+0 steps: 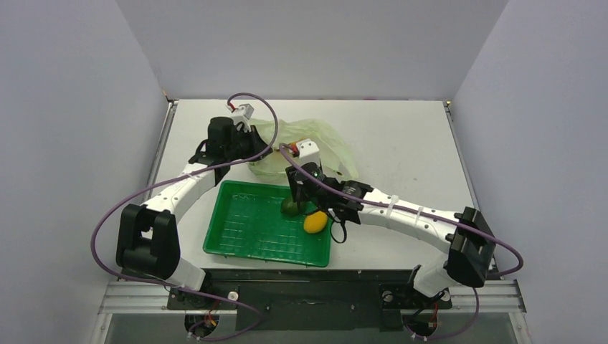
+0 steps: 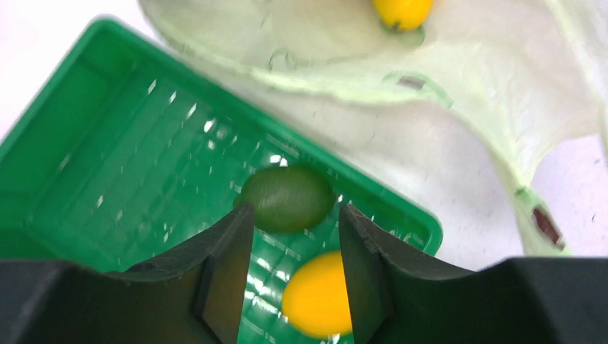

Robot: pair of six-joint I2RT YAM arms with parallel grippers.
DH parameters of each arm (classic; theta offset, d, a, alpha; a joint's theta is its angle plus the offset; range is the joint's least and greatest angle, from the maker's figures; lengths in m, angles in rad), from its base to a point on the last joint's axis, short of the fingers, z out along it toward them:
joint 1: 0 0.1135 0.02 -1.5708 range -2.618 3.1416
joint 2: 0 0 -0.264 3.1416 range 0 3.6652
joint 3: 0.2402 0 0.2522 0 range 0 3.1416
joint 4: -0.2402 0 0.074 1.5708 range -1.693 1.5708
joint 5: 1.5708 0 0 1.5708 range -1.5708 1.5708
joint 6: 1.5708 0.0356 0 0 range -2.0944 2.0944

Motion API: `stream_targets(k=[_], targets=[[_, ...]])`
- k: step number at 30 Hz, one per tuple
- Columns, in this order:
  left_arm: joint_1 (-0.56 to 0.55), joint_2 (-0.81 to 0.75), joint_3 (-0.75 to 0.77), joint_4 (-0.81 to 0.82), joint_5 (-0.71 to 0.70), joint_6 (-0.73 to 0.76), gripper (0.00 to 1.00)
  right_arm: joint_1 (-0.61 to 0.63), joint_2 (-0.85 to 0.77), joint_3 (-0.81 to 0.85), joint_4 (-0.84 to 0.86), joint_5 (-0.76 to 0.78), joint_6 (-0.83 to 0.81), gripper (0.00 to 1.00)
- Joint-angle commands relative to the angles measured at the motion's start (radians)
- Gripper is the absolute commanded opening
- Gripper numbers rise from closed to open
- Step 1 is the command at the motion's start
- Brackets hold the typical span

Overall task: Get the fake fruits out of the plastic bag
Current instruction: Place the fake fruit in the bin, then adjust the plastic bag at the center of the board.

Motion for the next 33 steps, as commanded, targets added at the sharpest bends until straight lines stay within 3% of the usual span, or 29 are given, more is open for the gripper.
stream_targets(k=[1,13,20,29,33], targets=[[-0.005,-0.035,-0.003,0.084,0.048,-0.001,0.00,-0.075,0.067,0.055,0.191,0.029,-0.006,0.42],[-0.013,-0.042,-0.028,0.130,0.090,-0.037,0.00,-0.223,0.393,0.278,0.383,-0.042,-0.015,0.42],[-0.040,-0.069,-0.042,0.153,0.098,-0.016,0.00,-0.305,0.533,0.324,0.442,-0.103,0.039,0.43],[-0.145,0.036,0.034,0.117,0.156,0.045,0.00,-0.423,0.433,0.146,0.426,0.015,0.037,0.44],[-0.218,0.135,0.179,-0.070,0.139,0.030,0.00,-0.487,0.288,0.005,0.368,0.109,0.072,0.44]])
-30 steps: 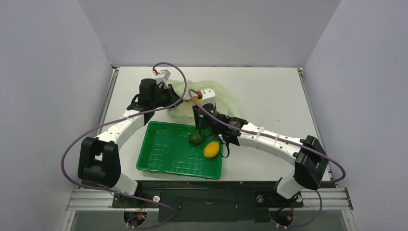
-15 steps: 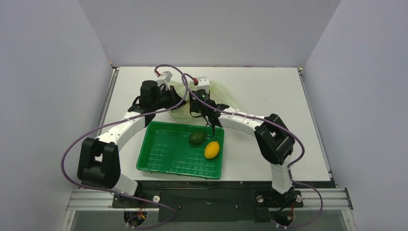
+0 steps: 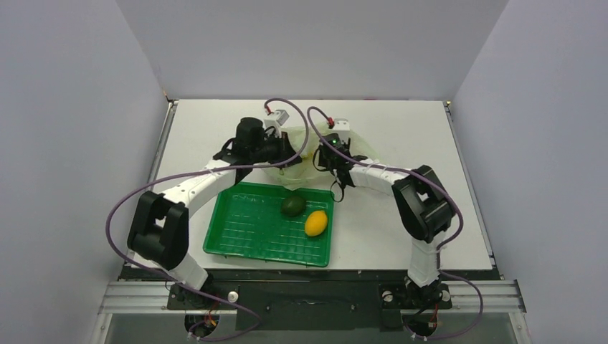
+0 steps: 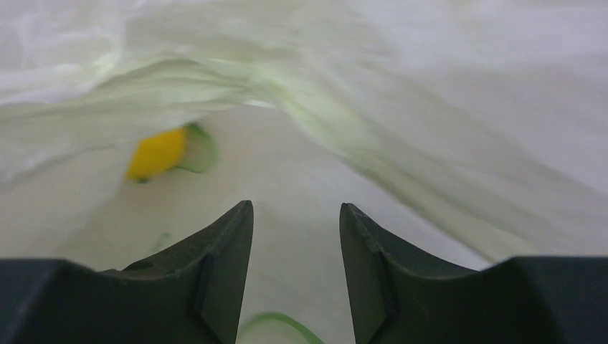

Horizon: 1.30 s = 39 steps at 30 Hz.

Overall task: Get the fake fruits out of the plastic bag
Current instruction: Adjust the plastic bag at the center of the board.

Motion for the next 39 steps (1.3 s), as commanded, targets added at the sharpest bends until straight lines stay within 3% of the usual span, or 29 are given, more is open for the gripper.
stream_targets(k=[1,7,10,15,19,24,30,33,36,39], targets=[[-0.102,0.091,0.206,-0.145,0.015,0.019,0.00,-0.074,-0.199,-0.155,-0.032,0.145,0.057,0.44],[-0.294,0.184,0.331,-0.117,-0.046,-0.049,0.00,-0.154,-0.516,-0.524,-0.039,0.171,0.169,0.45],[-0.369,0.240,0.384,-0.075,-0.028,-0.101,0.00,-0.169,-0.758,-0.719,-0.090,0.176,0.206,0.46],[-0.476,0.280,0.454,-0.051,-0.011,-0.148,0.00,-0.153,-1.213,-0.825,-0.203,0.121,0.267,0.49],[-0.520,0.234,0.417,-0.003,-0.044,-0.175,0.00,-0.155,-1.369,-0.829,-0.282,-0.002,0.302,0.52],[-0.534,0.127,0.260,0.115,-0.048,-0.241,0.00,-0.144,-1.409,-0.846,-0.333,-0.116,0.348,0.49],[-0.545,0.028,0.246,0.055,-0.145,-0.195,0.00,-0.125,-1.424,-0.874,-0.308,-0.152,0.394,0.44],[-0.542,-0.022,0.180,0.027,-0.244,-0.169,0.00,-0.125,-1.370,-0.867,-0.276,-0.156,0.384,0.43],[-0.528,-0.107,0.055,0.136,-0.393,-0.190,0.00,-0.124,-1.257,-0.844,-0.208,-0.171,0.352,0.43],[-0.488,-0.130,-0.042,0.180,-0.403,-0.215,0.00,-0.128,-1.152,-0.805,-0.163,-0.166,0.344,0.44]])
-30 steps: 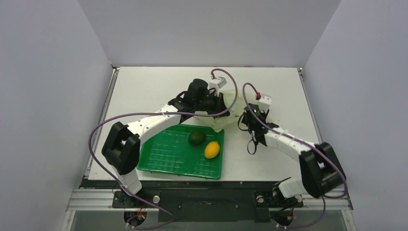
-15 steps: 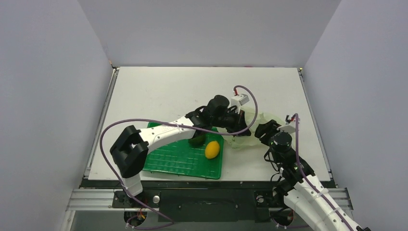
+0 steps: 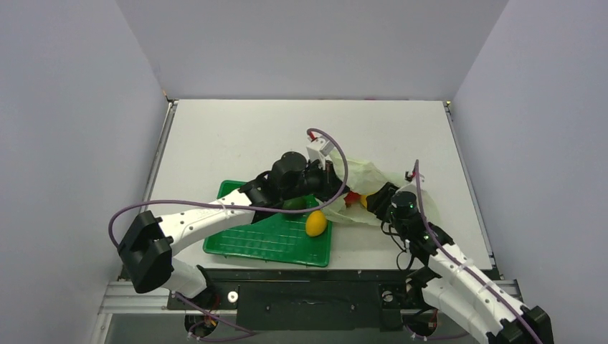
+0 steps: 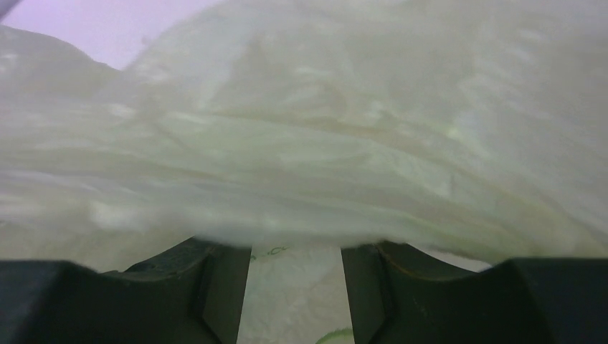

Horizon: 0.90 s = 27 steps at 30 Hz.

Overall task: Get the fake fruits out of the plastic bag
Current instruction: Adjust the plastic bag at the center of the board.

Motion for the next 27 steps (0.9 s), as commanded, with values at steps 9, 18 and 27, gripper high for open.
stream_targets(k=[9,18,27], targets=[[0.041,-0.048,-0.160,0.119,-0.117,-0.039,0.00,-0.001,0.387,0.168,0.190,0.086,-0.109,0.54],[0.023,-0.046,-0.207,0.131,-0.134,-0.048,0.00,-0.012,0.544,0.211,0.314,0.110,-0.173,0.66],[0.018,-0.039,-0.219,0.135,-0.143,-0.048,0.00,-0.003,0.608,0.147,0.596,-0.125,-0.232,0.53]])
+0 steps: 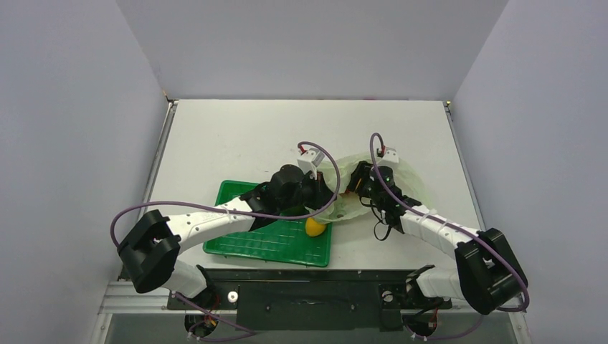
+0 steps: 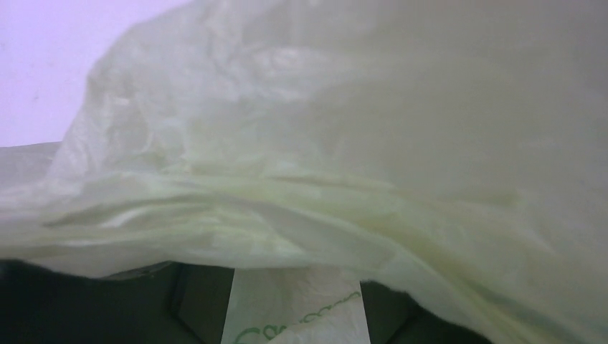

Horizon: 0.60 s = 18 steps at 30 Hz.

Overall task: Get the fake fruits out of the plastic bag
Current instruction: Adjust the plastic bag at the center of the board.

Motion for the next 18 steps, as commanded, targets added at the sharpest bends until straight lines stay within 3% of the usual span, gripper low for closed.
stream_targets(k=[1,8,13,18], targets=[[-0.006,-0.011,-0.001,0.058,-0.015,-0.005,0.00,0.003,0.038,-0.024,0.261,-0.127,-0.047,0.53],[-0.008,-0.007,-0.001,0.061,-0.014,-0.007,0.00,0.010,0.182,-0.015,0.440,-0.207,-0.005,0.52],[-0.009,-0.008,-0.005,0.056,-0.011,-0.010,0.00,0.020,0.312,0.028,0.535,-0.189,-0.037,0.66],[-0.008,-0.014,-0.026,0.063,-0.010,-0.020,0.00,0.023,0.396,0.104,0.579,-0.231,-0.039,0.71]])
